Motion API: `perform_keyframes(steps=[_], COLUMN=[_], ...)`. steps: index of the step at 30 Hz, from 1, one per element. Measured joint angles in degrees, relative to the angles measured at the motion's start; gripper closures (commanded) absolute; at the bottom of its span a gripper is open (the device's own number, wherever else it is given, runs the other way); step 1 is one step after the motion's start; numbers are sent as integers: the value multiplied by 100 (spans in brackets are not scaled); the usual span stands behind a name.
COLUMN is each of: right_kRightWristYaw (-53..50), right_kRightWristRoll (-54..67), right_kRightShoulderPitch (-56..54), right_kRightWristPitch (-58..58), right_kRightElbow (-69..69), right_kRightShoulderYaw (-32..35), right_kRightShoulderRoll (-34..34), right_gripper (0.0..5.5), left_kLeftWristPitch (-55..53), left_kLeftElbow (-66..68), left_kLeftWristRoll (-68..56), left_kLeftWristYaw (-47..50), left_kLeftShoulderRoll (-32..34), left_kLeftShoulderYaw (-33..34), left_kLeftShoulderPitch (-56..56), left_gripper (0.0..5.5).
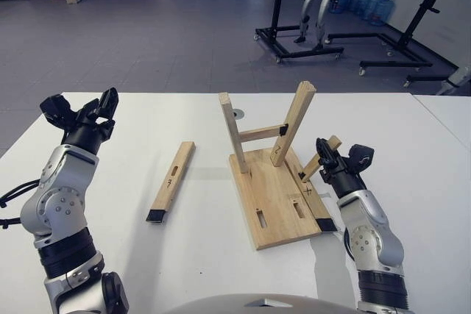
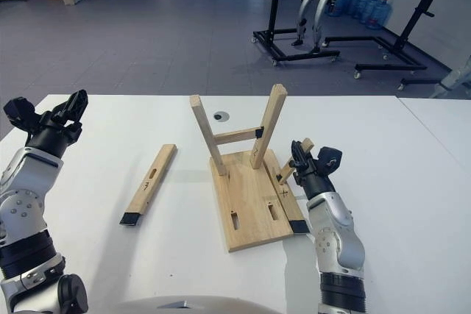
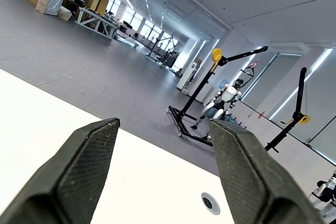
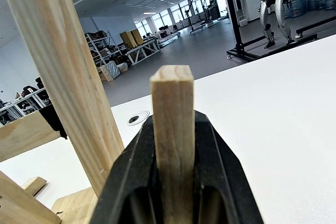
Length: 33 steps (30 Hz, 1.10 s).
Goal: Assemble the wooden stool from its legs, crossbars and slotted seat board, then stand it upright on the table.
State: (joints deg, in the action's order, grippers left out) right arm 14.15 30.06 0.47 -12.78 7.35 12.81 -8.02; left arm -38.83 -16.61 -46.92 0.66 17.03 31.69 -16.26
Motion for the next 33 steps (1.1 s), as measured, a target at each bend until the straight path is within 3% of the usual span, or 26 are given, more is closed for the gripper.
perform_keyframes(steps=[7,13,24,25,33], right_kRightWristYaw=[164,370,606,634,674], right_kRightWristRoll=[-684,-1620,-1645,-1631,-1655], right_kRightShoulderPitch=[33,252,-153,-167,53], right_kRightWristPitch=[446,1688,2973,2984,2599], right_kRightElbow=[-60,-531,-1940,-1968,-2451], right_kRightShoulderYaw=[-334,-780,-646,-649,-622], right_kRightShoulderRoll=[-102,-244,-231,-231,-256], right_gripper=[511,511,511,473,328], left_kLeftWristPitch=[19,62,190,193,211], left_kLeftElbow=[-5,-11,-10,-10,-2], left_kLeftWristRoll=[5,46,87,90,120], left_kLeftWristYaw=[0,-3,-10,-10,-7], left_kLeftShoulderRoll=[0,0,-18,-18,-18], left_kLeftShoulderYaw=[-91,-194,-304,-330,-382], left_kLeftShoulderPitch=[15,37,42,42,73], left_gripper=[238,238,238,238,238])
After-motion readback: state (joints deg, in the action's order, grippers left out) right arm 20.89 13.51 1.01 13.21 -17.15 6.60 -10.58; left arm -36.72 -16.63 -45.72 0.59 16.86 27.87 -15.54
